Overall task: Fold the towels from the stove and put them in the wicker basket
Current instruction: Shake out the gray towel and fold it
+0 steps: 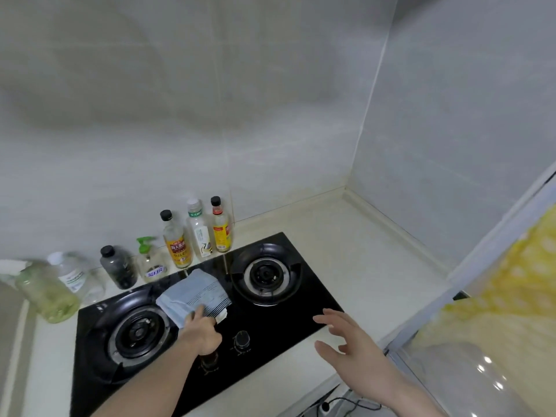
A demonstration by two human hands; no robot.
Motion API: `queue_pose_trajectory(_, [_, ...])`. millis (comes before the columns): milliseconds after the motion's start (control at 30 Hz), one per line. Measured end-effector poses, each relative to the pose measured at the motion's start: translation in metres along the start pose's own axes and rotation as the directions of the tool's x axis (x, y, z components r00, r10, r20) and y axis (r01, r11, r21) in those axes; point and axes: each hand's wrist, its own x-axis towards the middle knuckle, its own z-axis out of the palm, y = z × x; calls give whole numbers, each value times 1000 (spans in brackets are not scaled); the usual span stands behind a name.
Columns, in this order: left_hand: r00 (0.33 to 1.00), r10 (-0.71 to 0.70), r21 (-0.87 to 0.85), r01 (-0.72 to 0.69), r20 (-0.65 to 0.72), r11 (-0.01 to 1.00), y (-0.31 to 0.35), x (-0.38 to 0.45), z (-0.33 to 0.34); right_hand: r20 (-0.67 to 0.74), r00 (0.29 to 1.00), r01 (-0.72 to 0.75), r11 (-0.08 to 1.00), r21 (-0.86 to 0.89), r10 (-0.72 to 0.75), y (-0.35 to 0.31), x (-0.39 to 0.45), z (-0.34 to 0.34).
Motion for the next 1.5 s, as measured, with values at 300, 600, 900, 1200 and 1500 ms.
queue_pose_trajectory(300, [962, 17, -286, -98, -274, 953, -38, 24, -40, 9, 1000, -8, 999, 38, 8, 7, 33, -6])
queue_pose_trajectory(600, [954, -14, -338, -92, -298, 937, -27, -7, -72, 139, 981, 129, 991, 34, -132, 2, 85, -25])
queue_pose_trajectory(900, [997, -64, 75, 68, -50, 995, 42, 17, -15, 243, 955, 180, 984, -19, -170, 20, 117, -67])
queue_pose_trajectory(1200, [898, -291, -399, 148, -329, 905, 35, 30, -29, 237, 959, 165, 986, -34, -153, 63, 125, -118])
queue_pose_trajectory(1500, [668, -366, -698, -327, -647, 638, 93, -84, -133, 299, 917, 262, 964, 52, -265, 45, 146, -131])
